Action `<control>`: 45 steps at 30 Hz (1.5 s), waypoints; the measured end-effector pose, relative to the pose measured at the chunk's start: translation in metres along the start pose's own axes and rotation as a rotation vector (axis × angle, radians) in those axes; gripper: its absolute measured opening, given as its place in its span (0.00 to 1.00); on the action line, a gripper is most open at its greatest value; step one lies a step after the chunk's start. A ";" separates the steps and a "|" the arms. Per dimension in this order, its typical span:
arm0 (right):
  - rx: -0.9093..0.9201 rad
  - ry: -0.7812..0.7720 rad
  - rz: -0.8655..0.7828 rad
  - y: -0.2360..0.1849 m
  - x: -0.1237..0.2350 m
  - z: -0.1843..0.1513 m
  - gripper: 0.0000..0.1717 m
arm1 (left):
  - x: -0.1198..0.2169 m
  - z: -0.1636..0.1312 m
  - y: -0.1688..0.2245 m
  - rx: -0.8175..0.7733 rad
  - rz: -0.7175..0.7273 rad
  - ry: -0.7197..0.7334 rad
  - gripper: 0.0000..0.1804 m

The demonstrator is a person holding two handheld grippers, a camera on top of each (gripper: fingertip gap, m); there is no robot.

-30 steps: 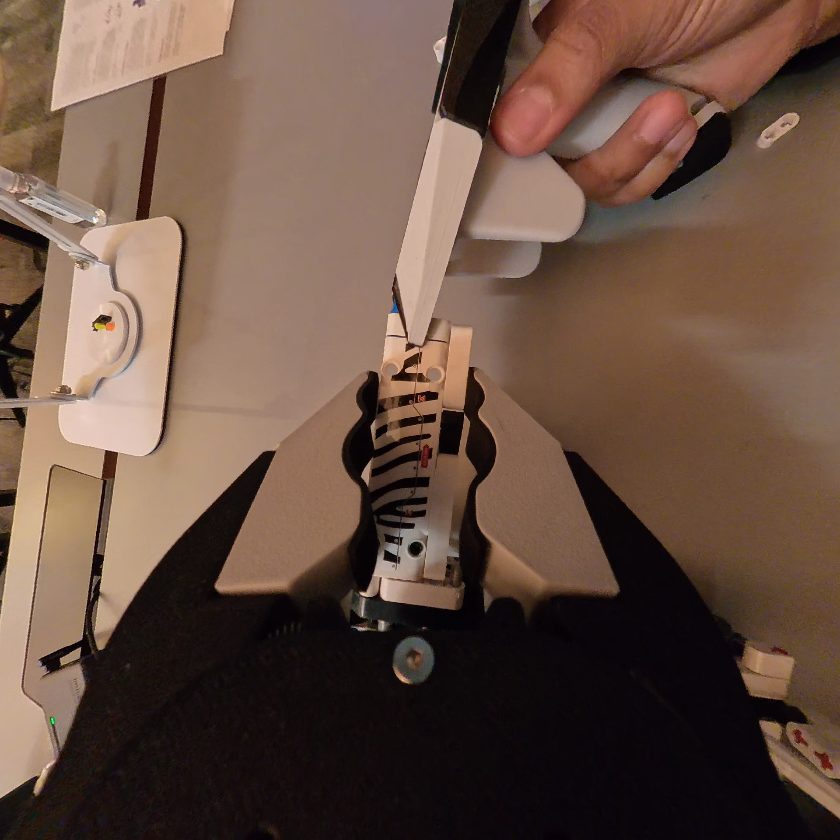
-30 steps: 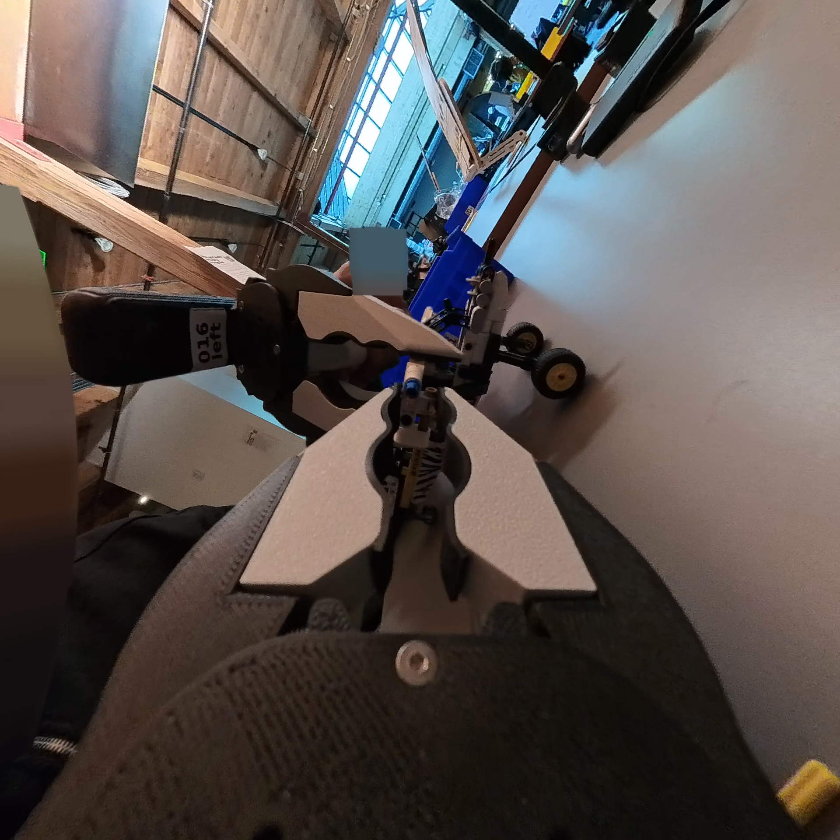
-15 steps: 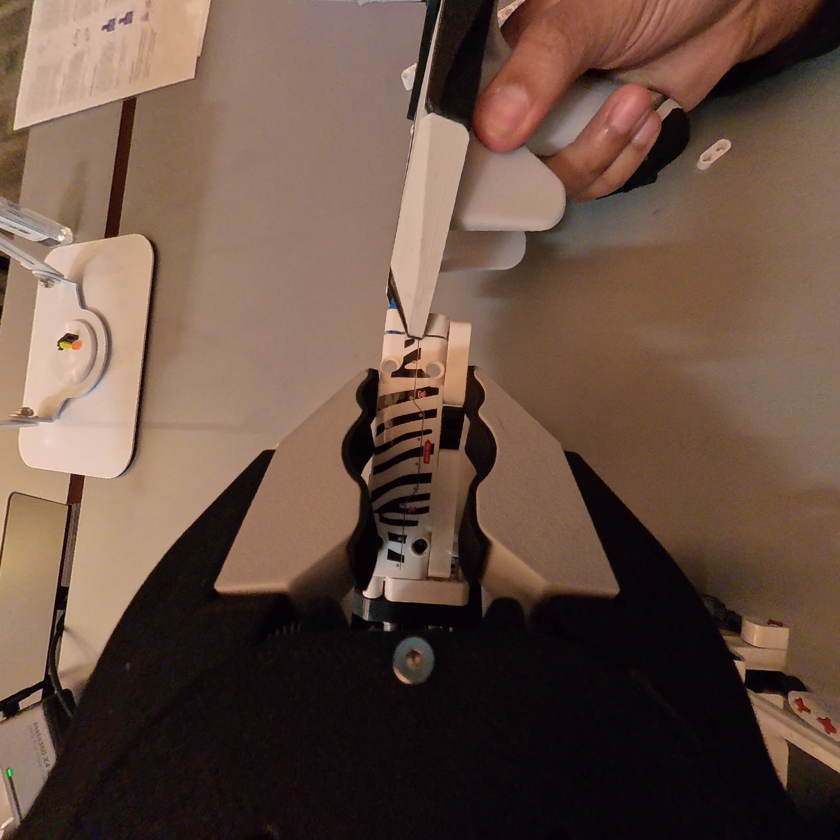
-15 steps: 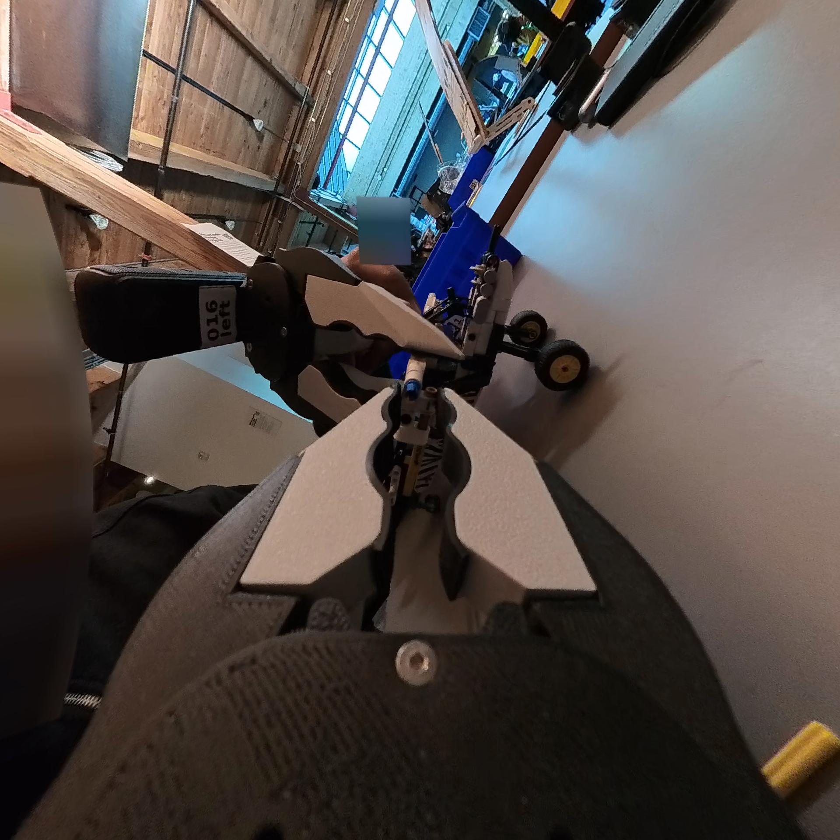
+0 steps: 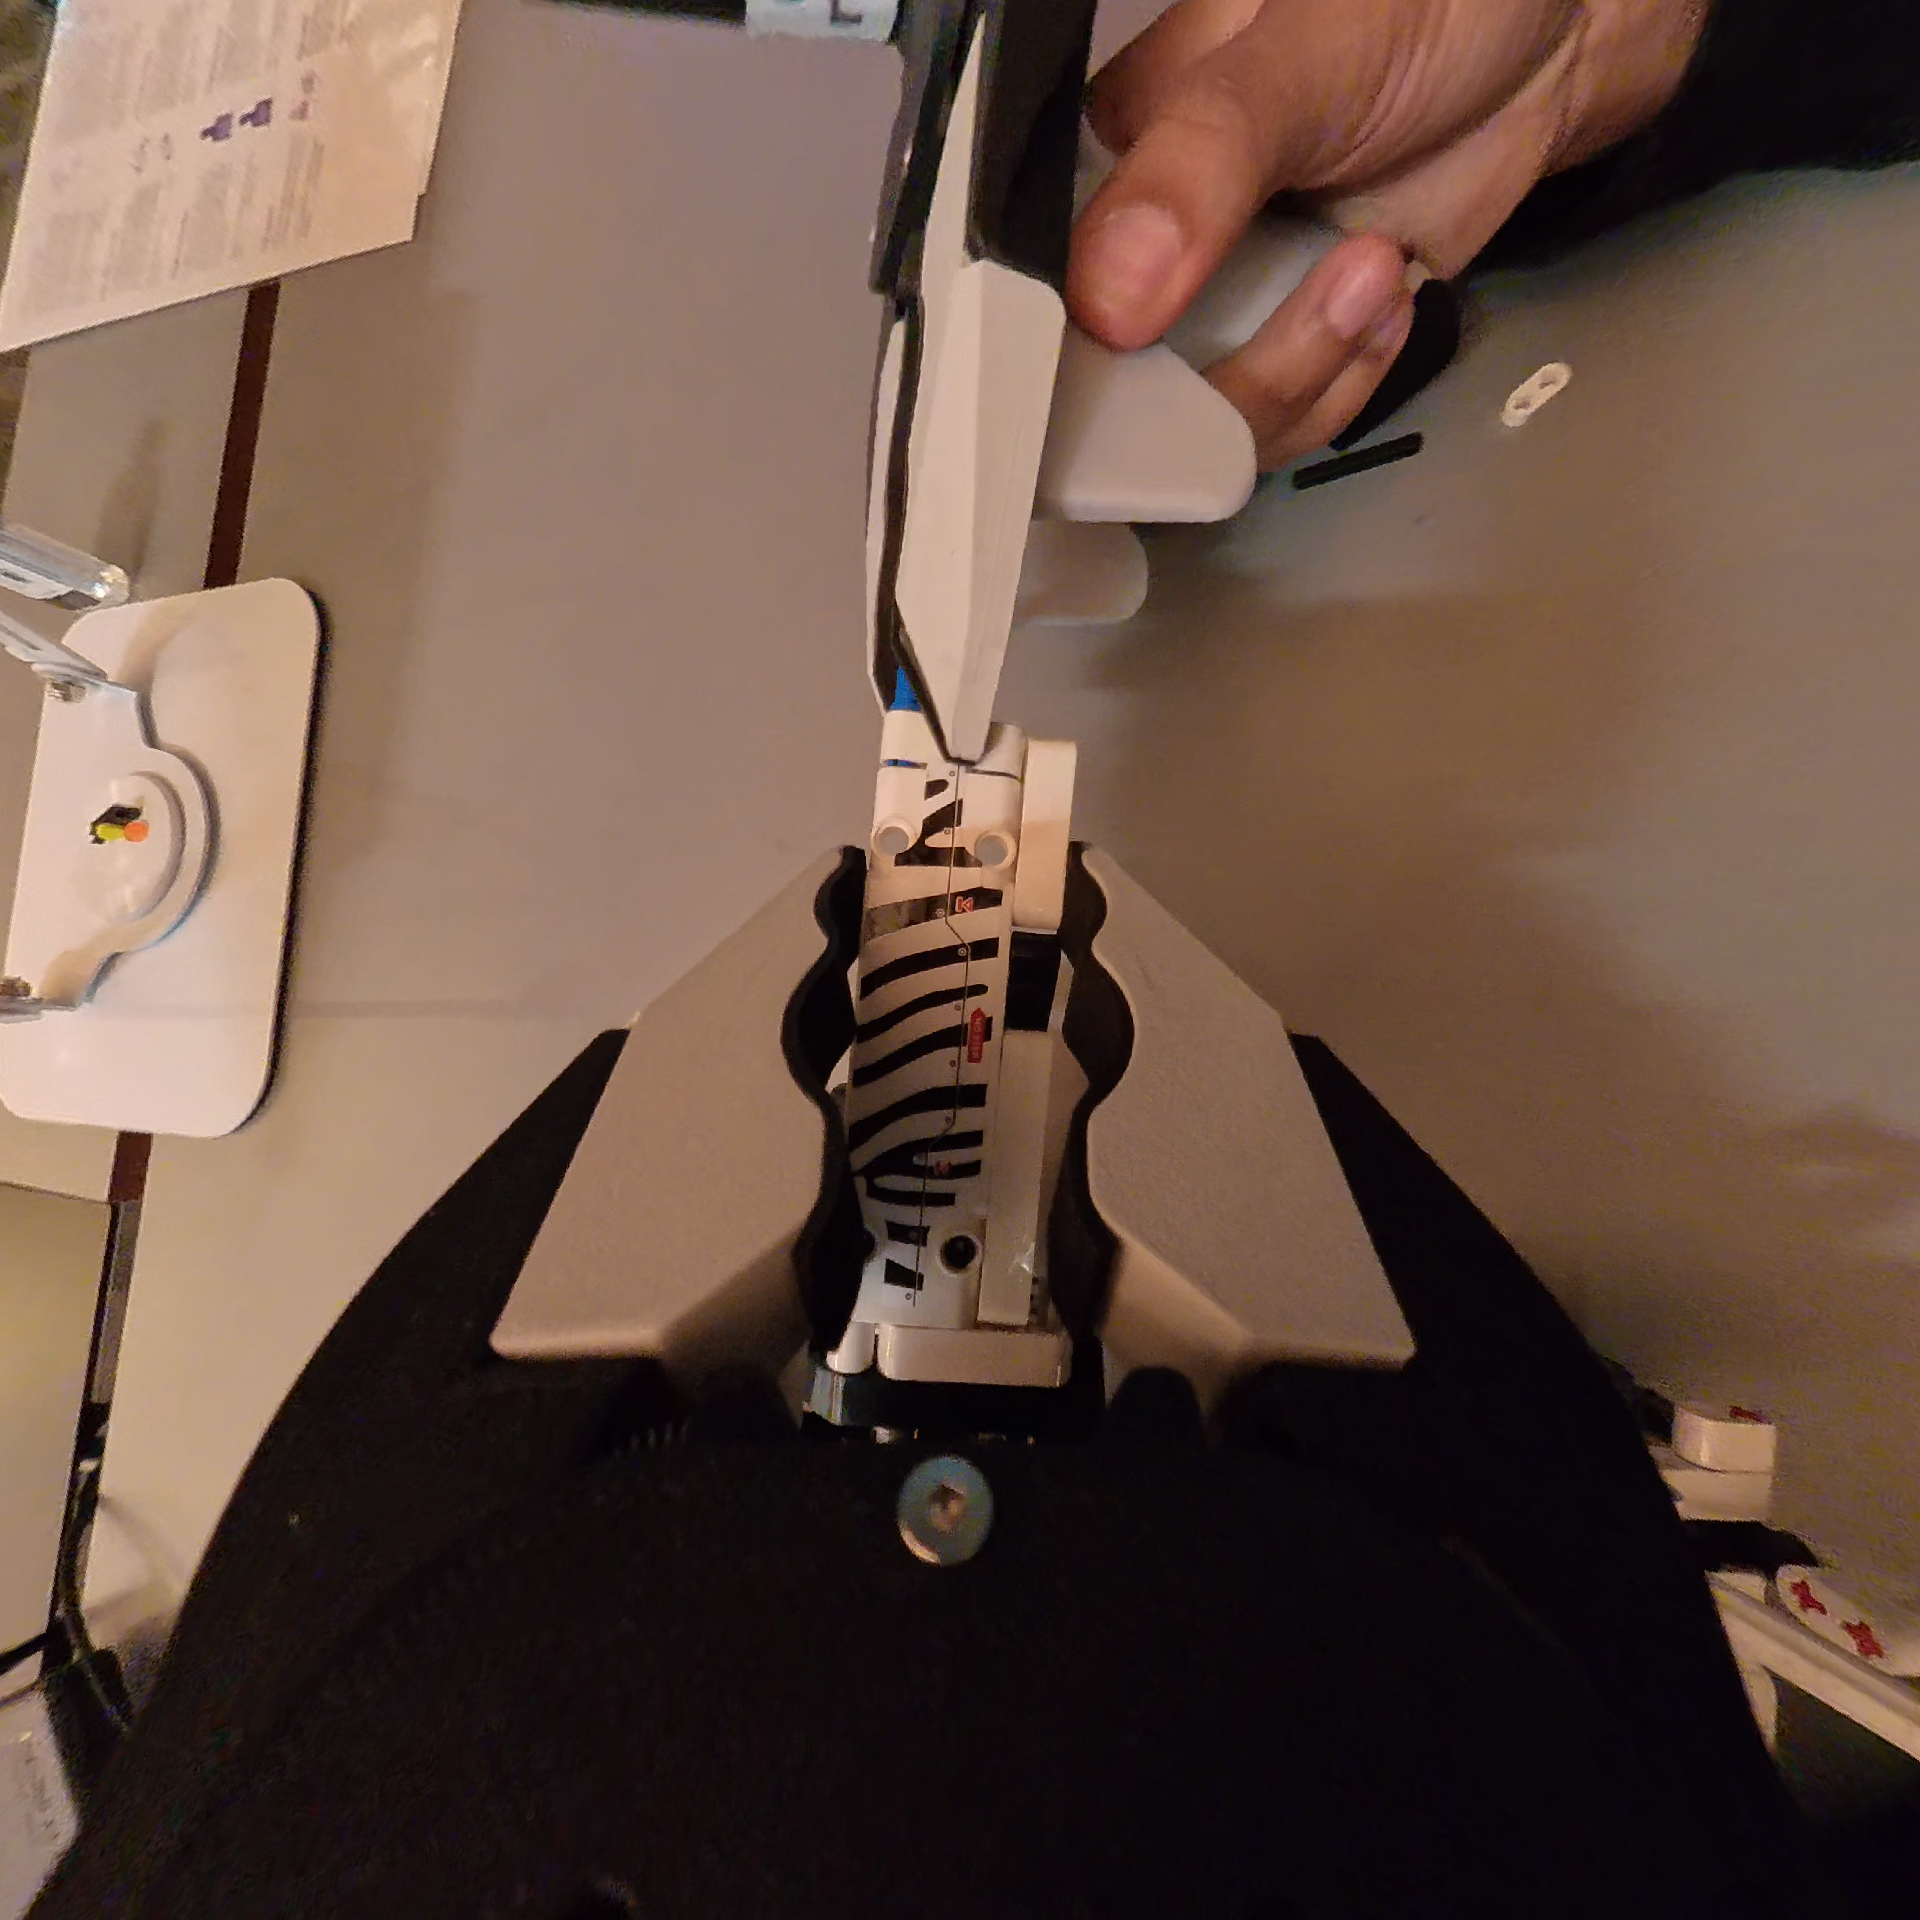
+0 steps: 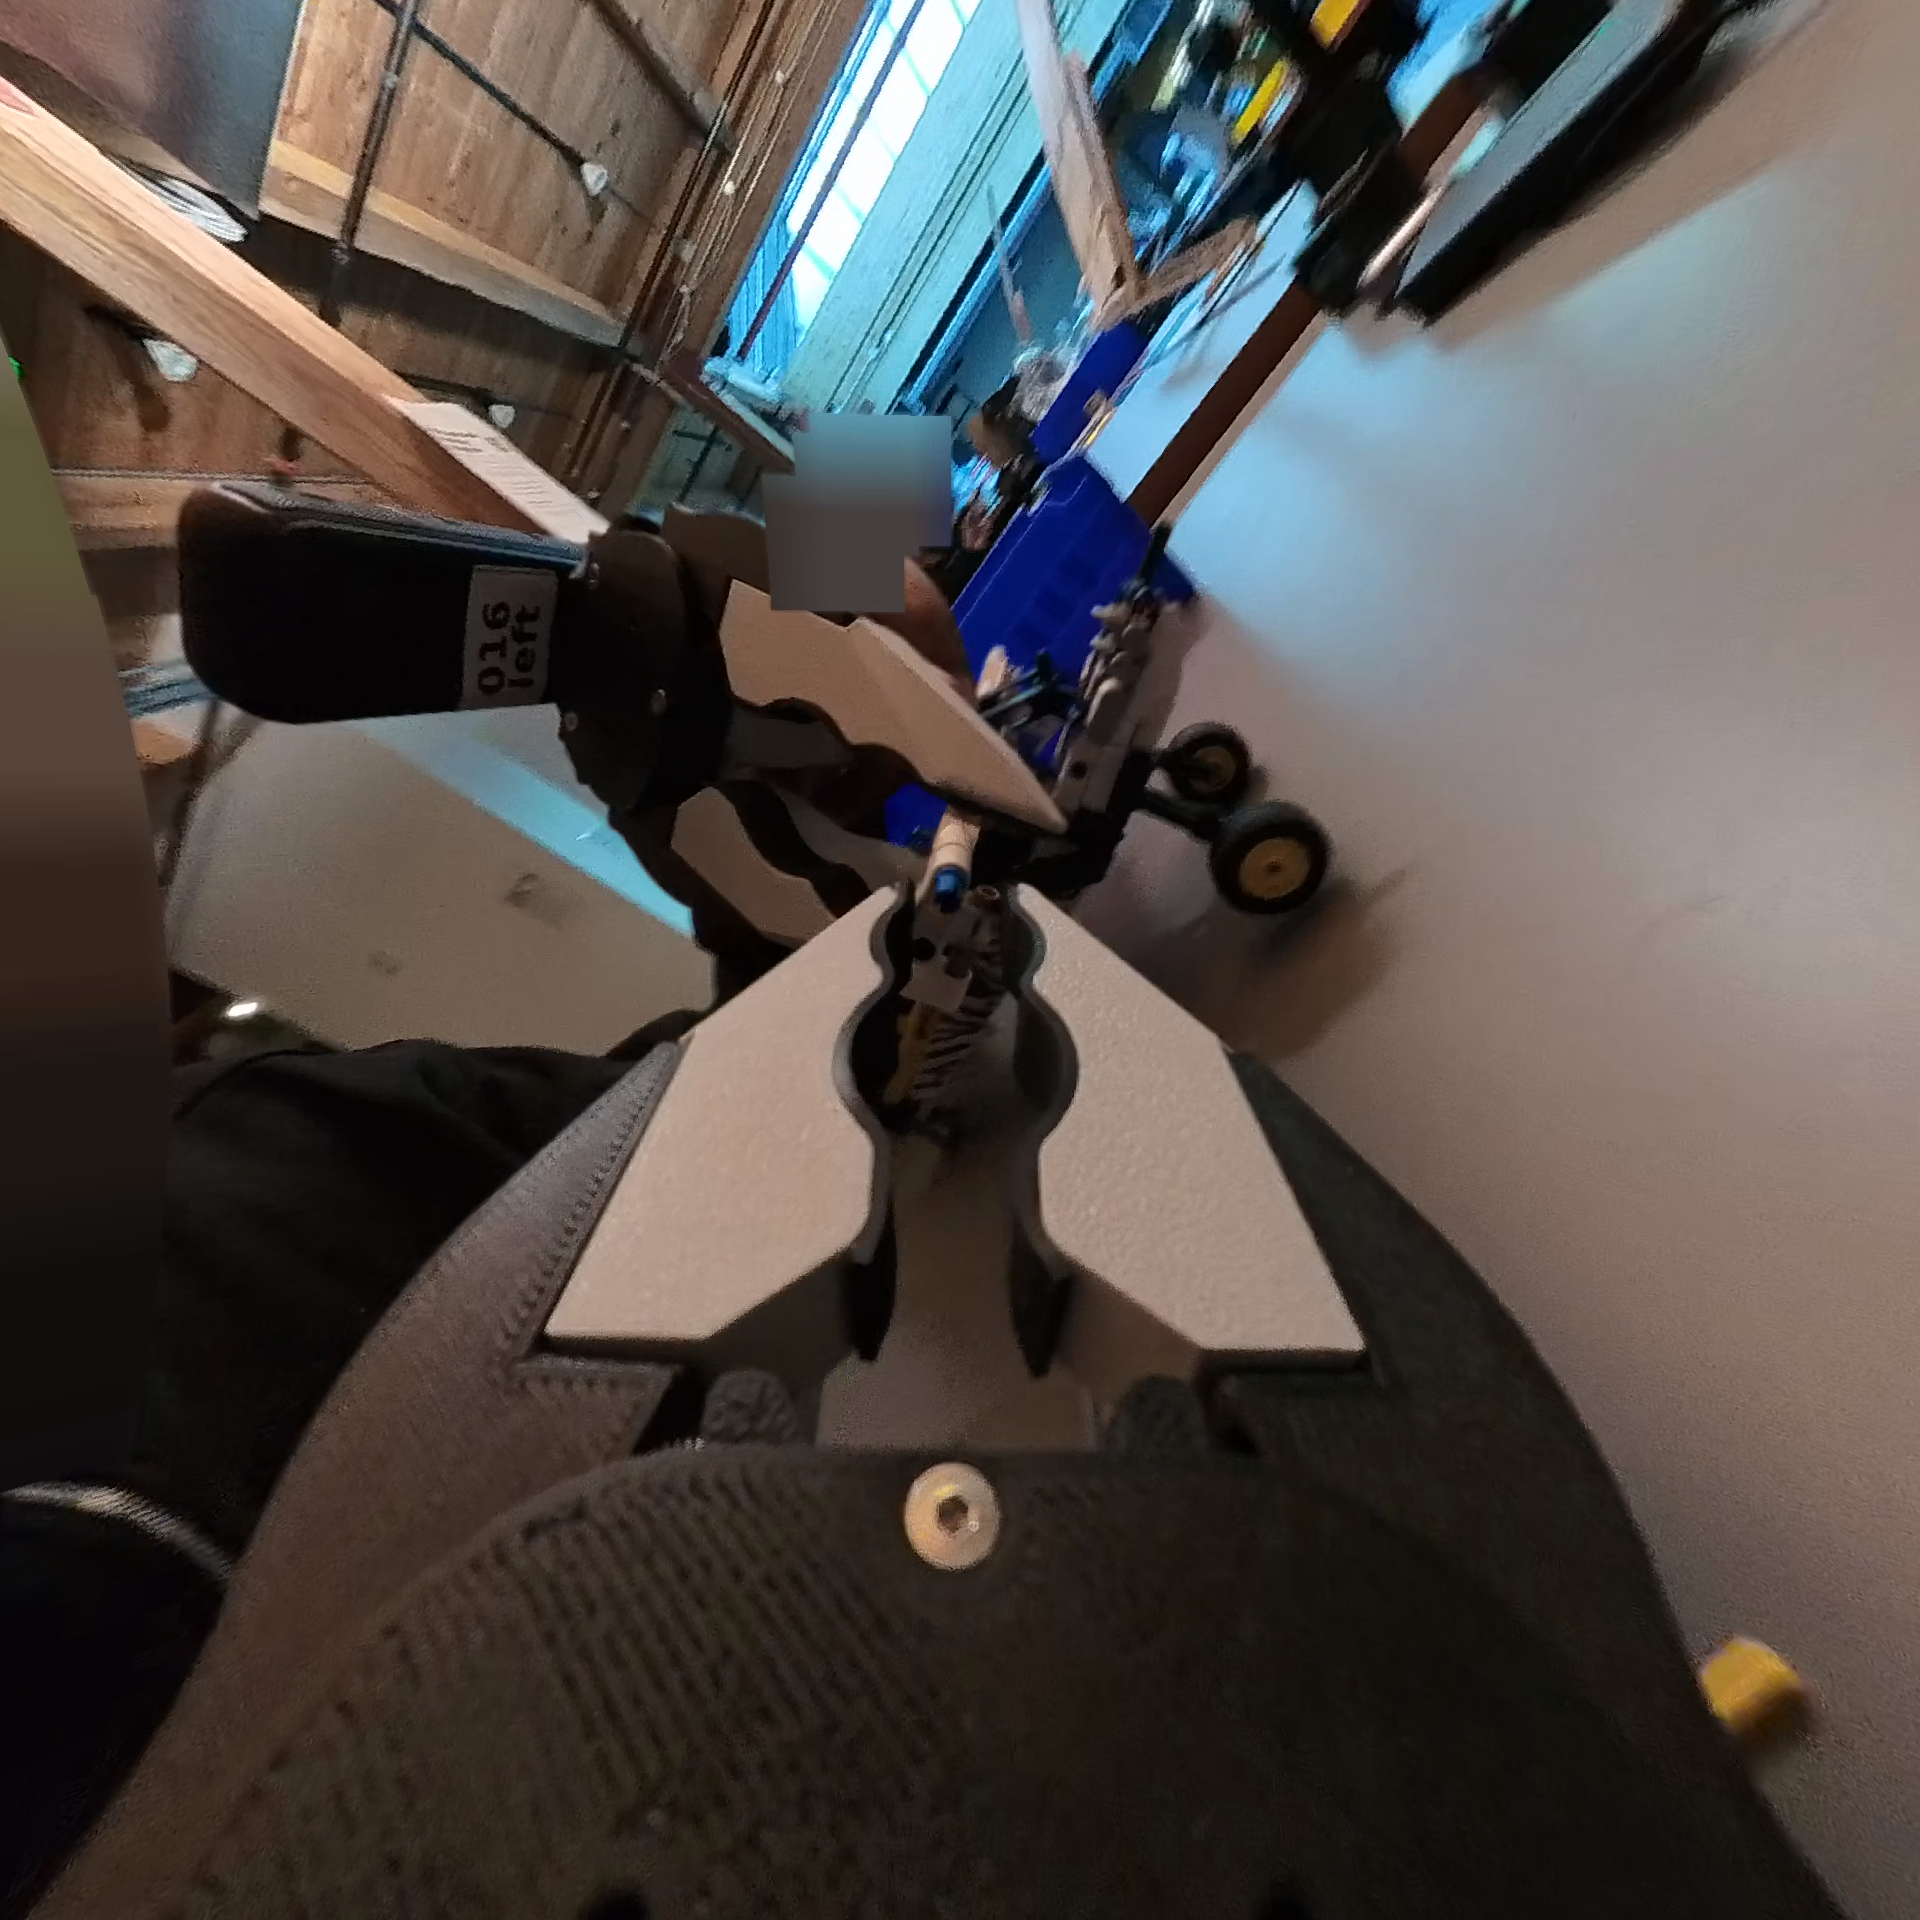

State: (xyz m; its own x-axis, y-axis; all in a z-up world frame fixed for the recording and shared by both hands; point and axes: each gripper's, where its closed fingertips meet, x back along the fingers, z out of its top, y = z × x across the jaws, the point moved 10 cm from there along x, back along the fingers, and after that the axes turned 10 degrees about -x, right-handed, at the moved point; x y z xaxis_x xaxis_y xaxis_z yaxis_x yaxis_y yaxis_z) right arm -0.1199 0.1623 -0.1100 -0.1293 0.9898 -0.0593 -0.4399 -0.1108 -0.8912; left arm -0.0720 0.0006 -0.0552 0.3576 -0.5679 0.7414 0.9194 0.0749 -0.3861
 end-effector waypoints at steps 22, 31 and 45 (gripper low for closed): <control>0.125 0.123 0.050 -0.008 0.009 0.005 0.14 | 0.004 -0.003 -0.002 -0.029 0.031 0.031 0.21; 0.011 0.033 0.034 0.002 -0.006 -0.005 0.15 | 0.003 -0.004 -0.003 -0.043 0.062 0.023 0.20; -0.048 -0.015 0.001 0.000 -0.004 -0.004 0.08 | -0.002 -0.003 -0.002 -0.053 0.046 0.030 0.21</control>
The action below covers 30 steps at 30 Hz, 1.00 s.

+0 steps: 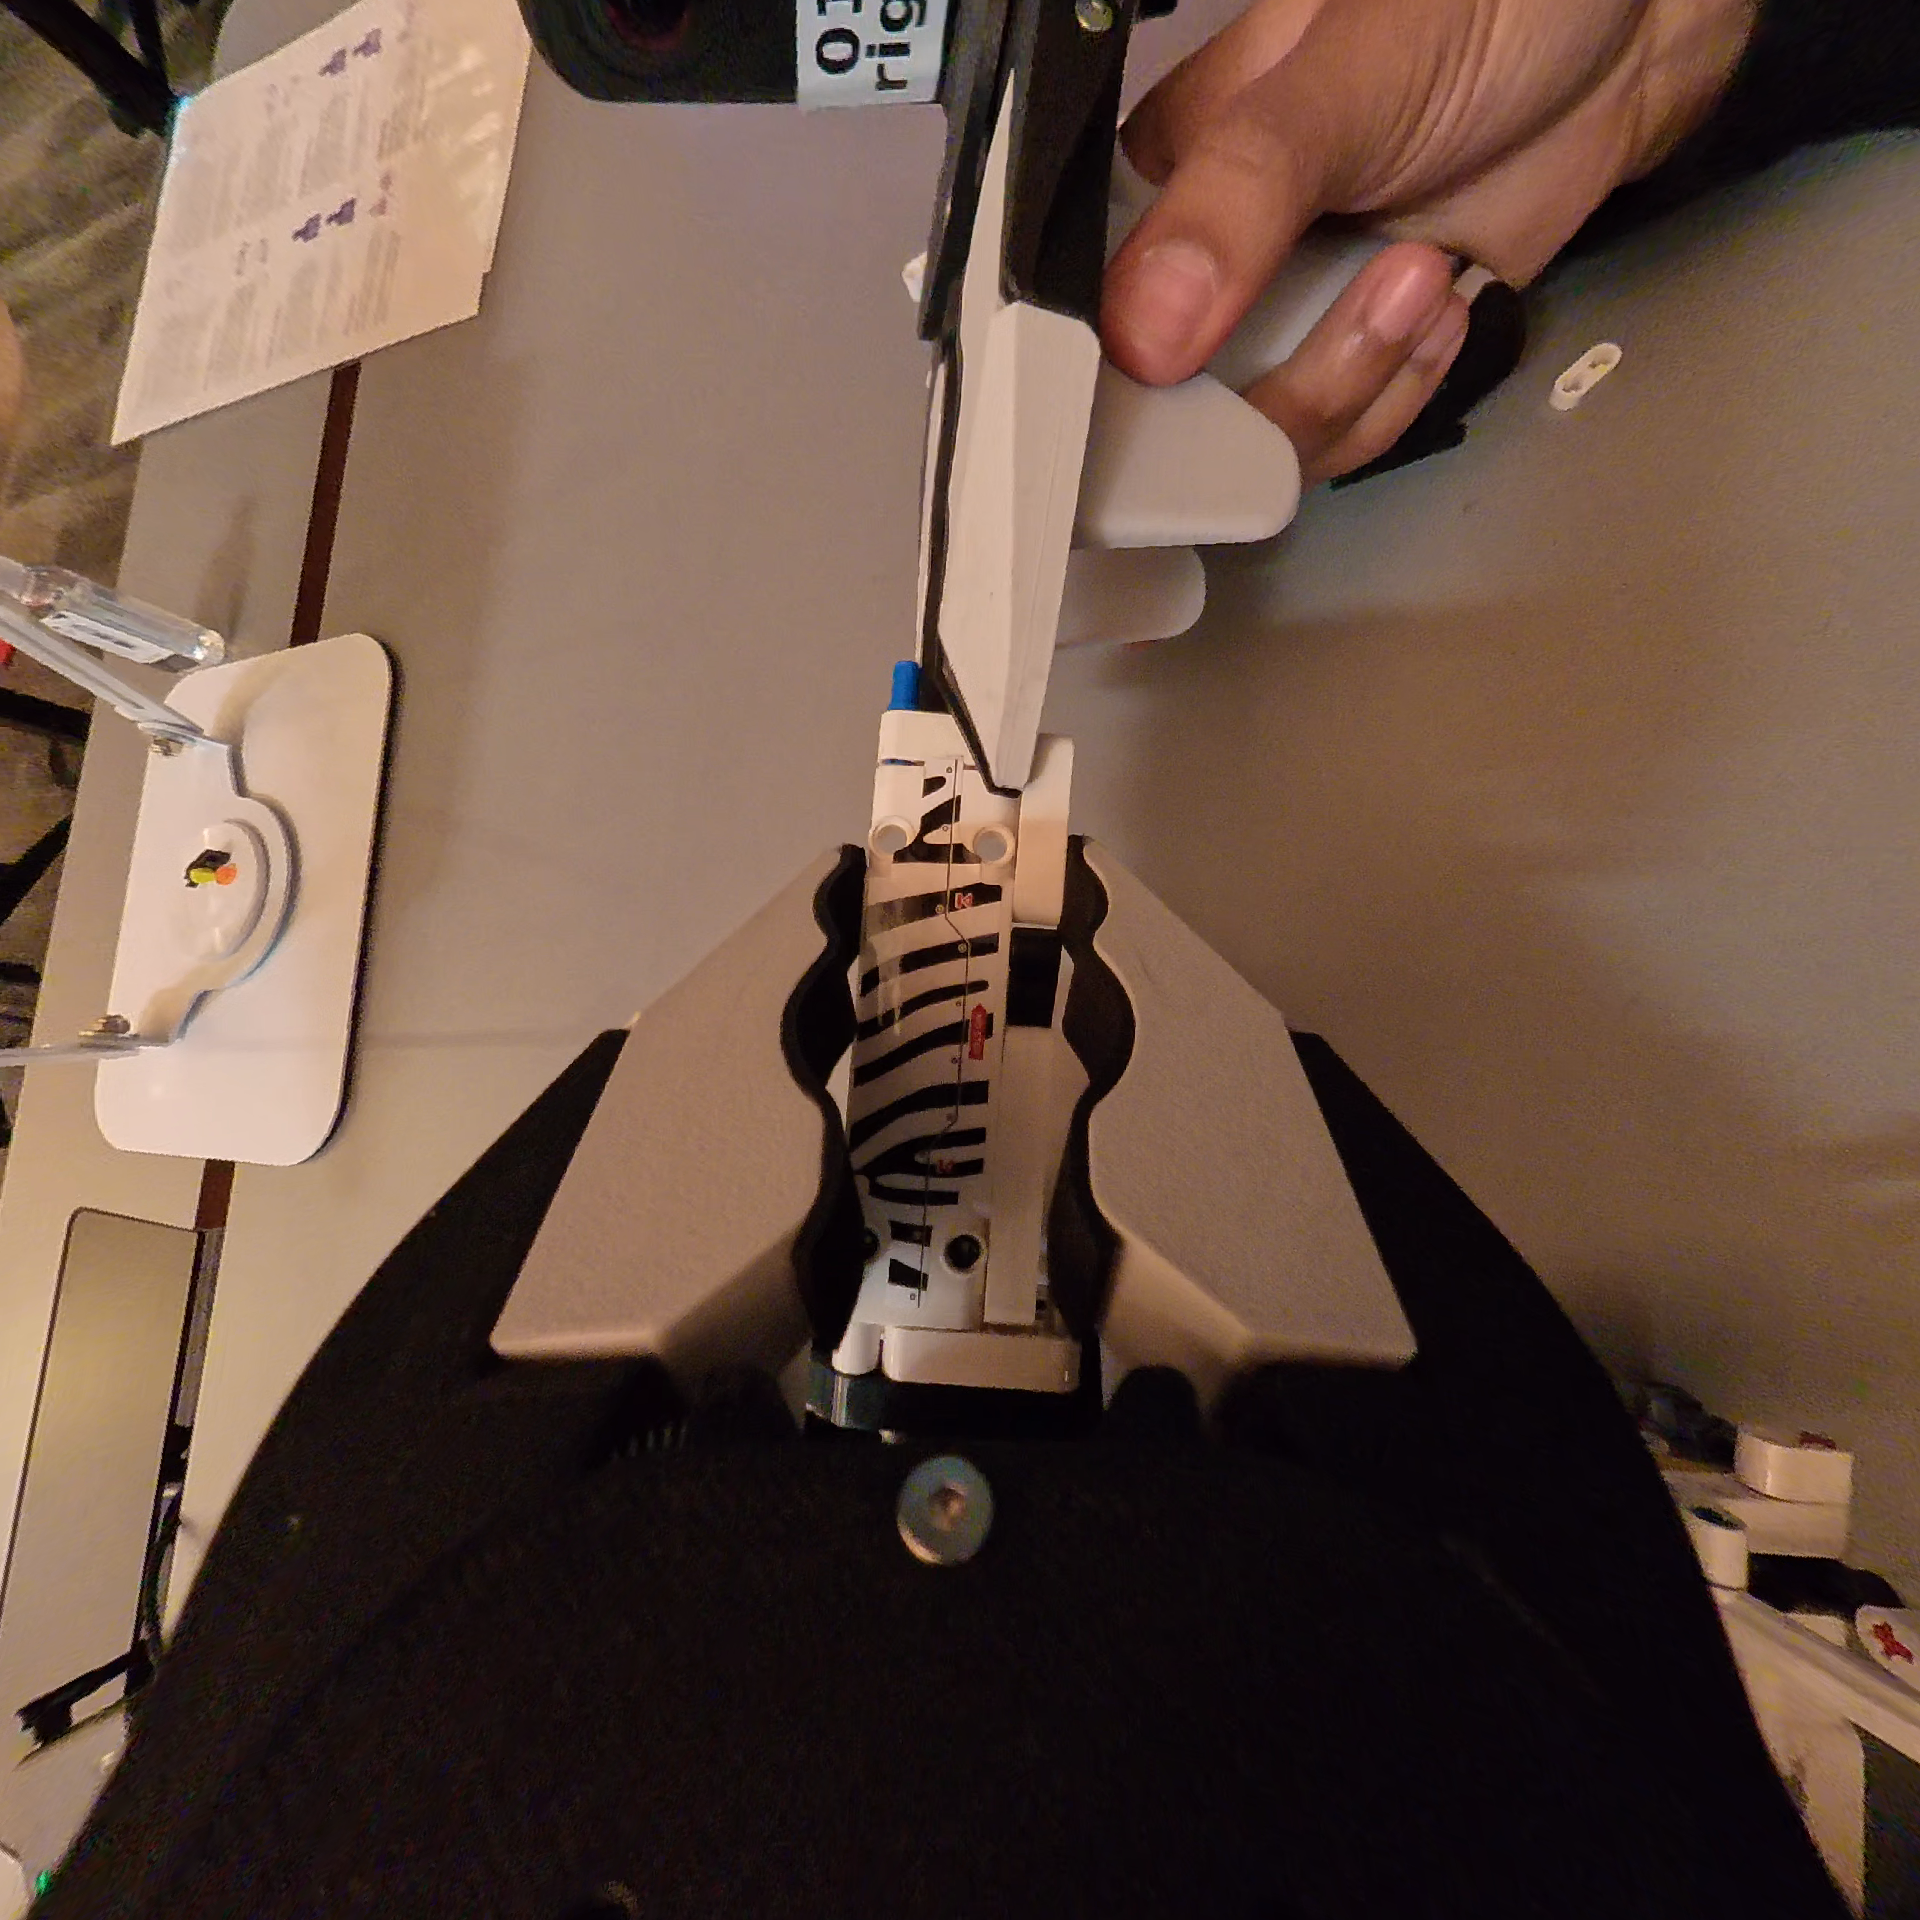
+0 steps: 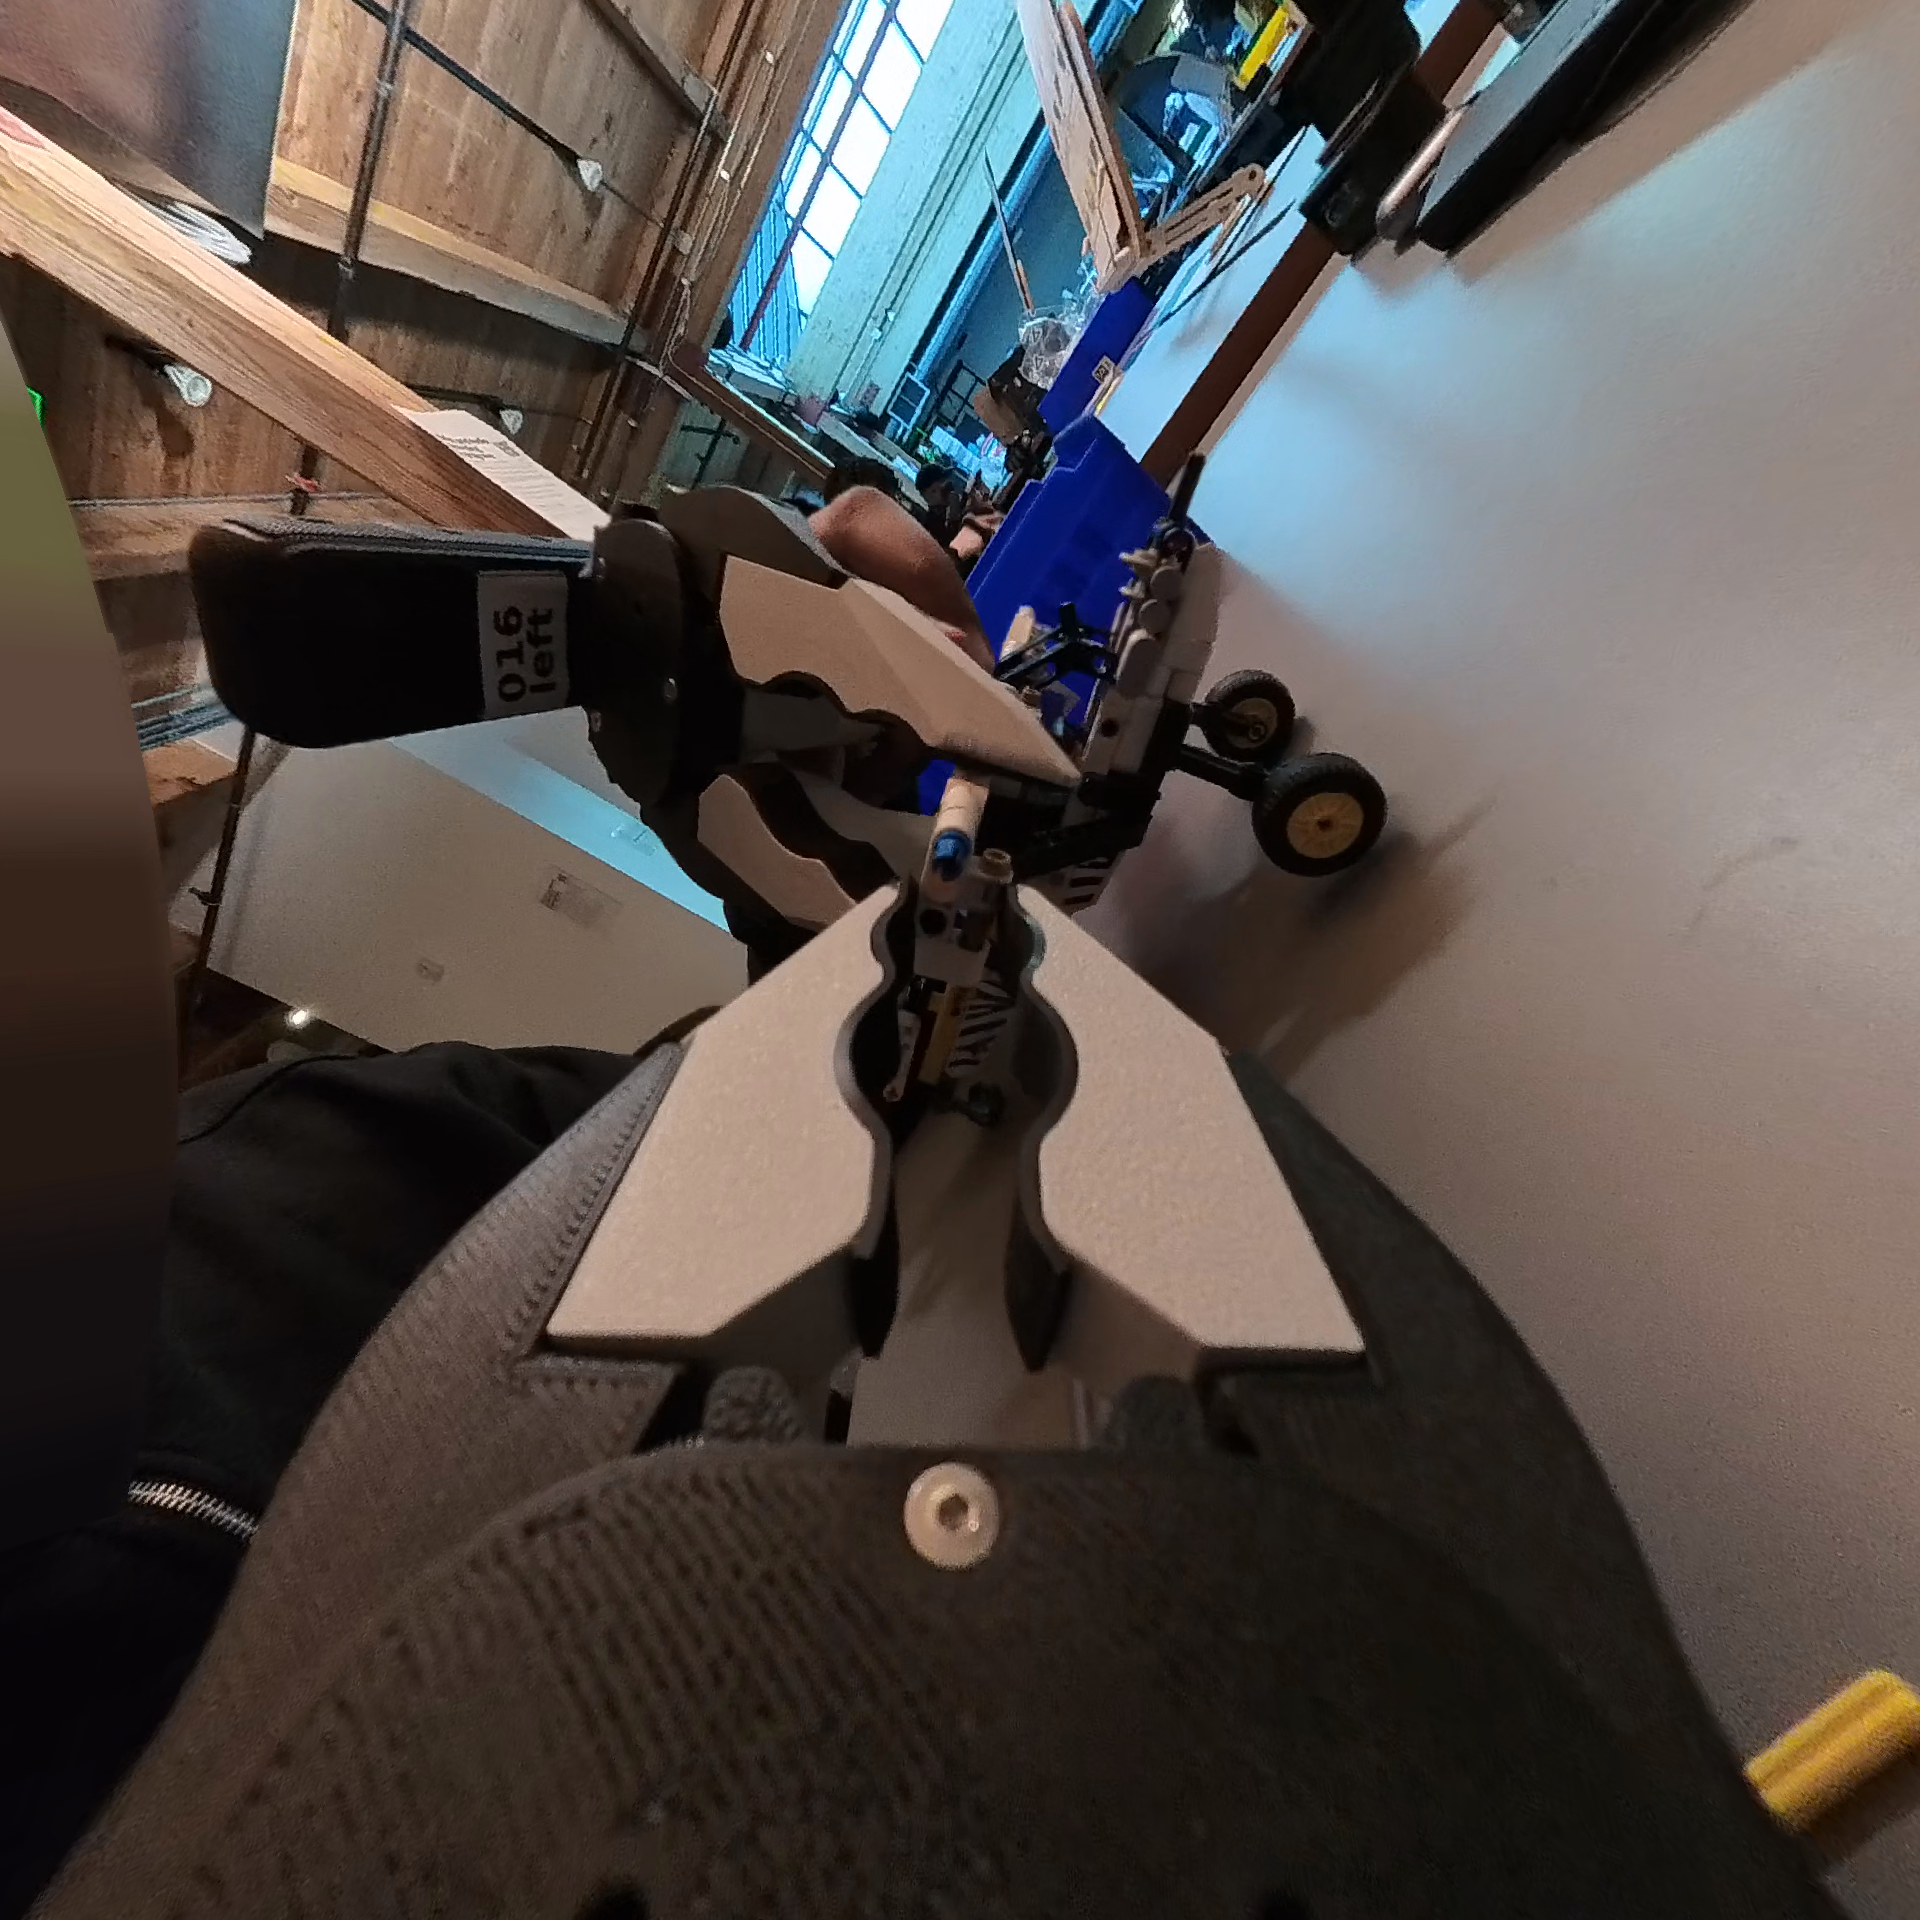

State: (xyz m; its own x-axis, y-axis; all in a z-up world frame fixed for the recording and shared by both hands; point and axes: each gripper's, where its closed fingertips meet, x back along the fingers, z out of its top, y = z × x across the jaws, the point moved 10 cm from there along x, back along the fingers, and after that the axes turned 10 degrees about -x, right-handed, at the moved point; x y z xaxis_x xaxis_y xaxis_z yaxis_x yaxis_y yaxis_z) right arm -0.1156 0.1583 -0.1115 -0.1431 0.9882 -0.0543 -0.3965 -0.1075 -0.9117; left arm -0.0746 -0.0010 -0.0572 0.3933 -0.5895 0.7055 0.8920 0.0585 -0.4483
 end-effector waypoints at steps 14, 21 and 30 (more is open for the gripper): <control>0.028 -0.111 -0.028 -0.007 0.004 -0.002 0.07 | 0.001 0.005 0.007 -0.013 -0.051 0.020 0.21; 0.093 -0.044 -0.060 -0.011 0.003 -0.001 0.08 | 0.003 0.003 0.003 0.010 -0.030 0.039 0.21; 0.048 -0.029 0.005 -0.008 0.003 0.000 0.07 | 0.005 0.001 0.002 0.026 -0.038 0.063 0.21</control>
